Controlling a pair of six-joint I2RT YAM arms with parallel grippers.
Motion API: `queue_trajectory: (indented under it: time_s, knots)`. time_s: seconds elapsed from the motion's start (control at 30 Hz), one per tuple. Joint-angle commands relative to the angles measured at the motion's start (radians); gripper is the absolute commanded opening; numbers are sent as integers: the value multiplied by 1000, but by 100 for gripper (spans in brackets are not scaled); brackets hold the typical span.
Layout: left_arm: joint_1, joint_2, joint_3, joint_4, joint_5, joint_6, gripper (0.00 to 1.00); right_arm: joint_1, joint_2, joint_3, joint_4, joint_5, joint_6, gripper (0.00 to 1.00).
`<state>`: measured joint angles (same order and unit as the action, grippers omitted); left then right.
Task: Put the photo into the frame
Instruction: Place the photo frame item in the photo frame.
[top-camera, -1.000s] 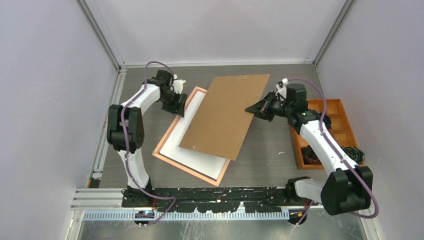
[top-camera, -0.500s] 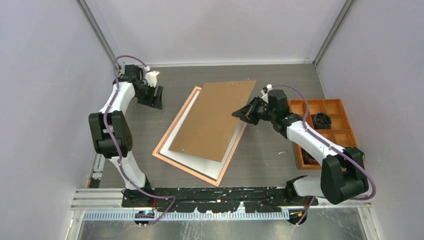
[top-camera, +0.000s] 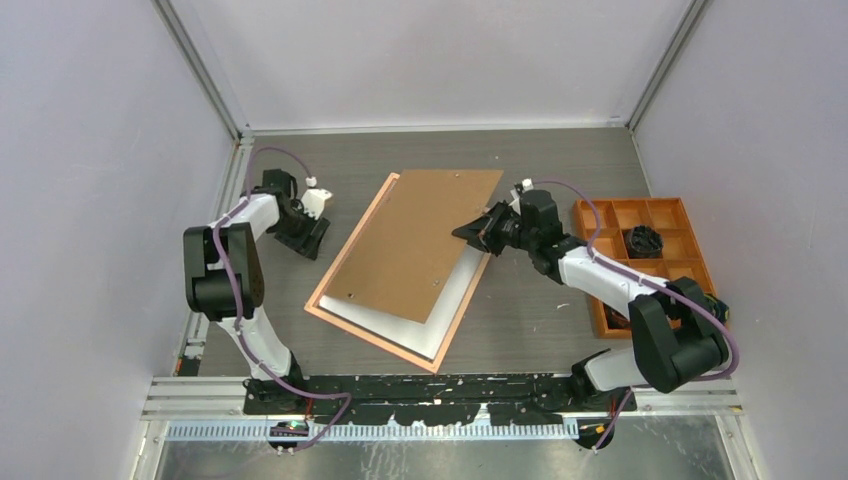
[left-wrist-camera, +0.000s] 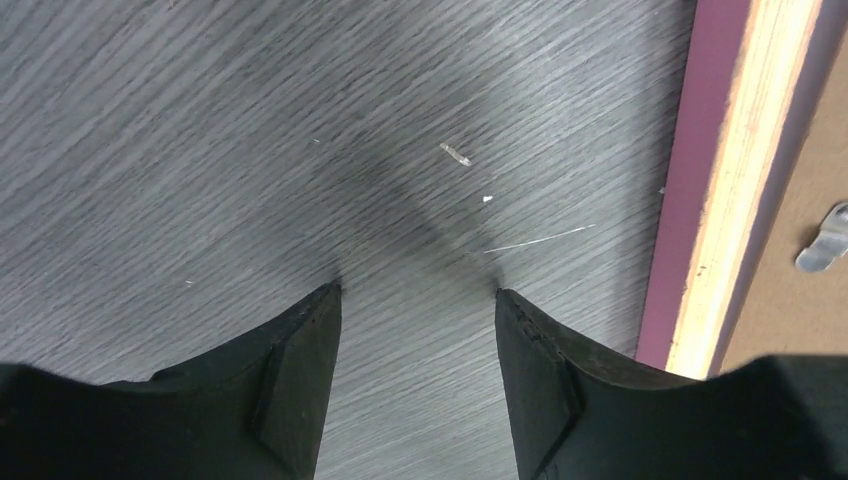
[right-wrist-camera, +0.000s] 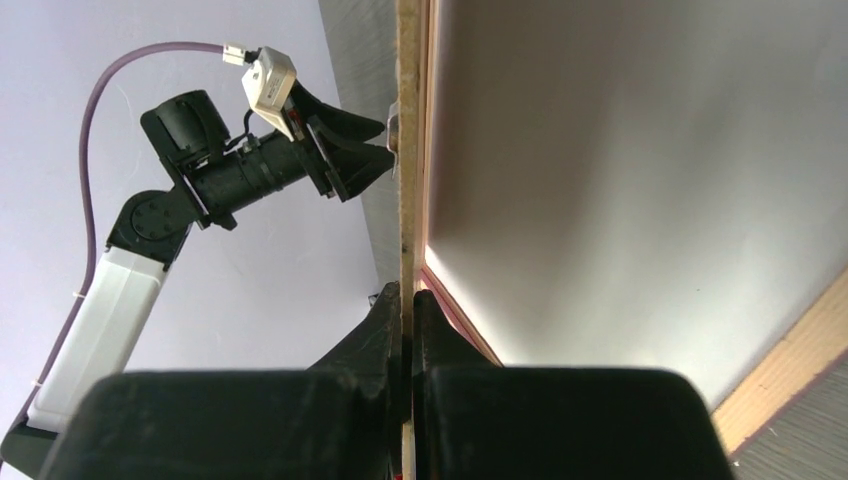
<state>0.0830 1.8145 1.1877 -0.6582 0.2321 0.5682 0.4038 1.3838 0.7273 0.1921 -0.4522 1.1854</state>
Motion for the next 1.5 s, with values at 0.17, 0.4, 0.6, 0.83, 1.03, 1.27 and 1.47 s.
queue_trajectory:
  time_s: [0.17, 0.4, 0.6, 0.83, 1.03, 1.27, 1.47]
  knots:
    - [-38, -82, -96, 100, -31, 90, 58, 61, -4, -17, 189, 0, 71, 1]
    - [-72, -106, -120, 106, -56, 94, 58, 77, -21, -55, 210, 2, 93, 1]
    - [-103, -119, -143, 121, -71, 98, 58, 91, -48, -90, 225, 2, 102, 1]
    - [-109, -111, -126, 101, -99, 106, 59, 93, -78, -116, 252, -2, 108, 1]
    - [-109, -123, -120, 81, -79, 111, 59, 92, -72, -125, 255, 6, 92, 1]
    - [-120, -108, -128, 104, -133, 134, 59, 93, -30, -101, 260, 13, 41, 1]
    - [-119, -114, -141, 97, -109, 140, 59, 92, 3, -64, 224, 6, -12, 1]
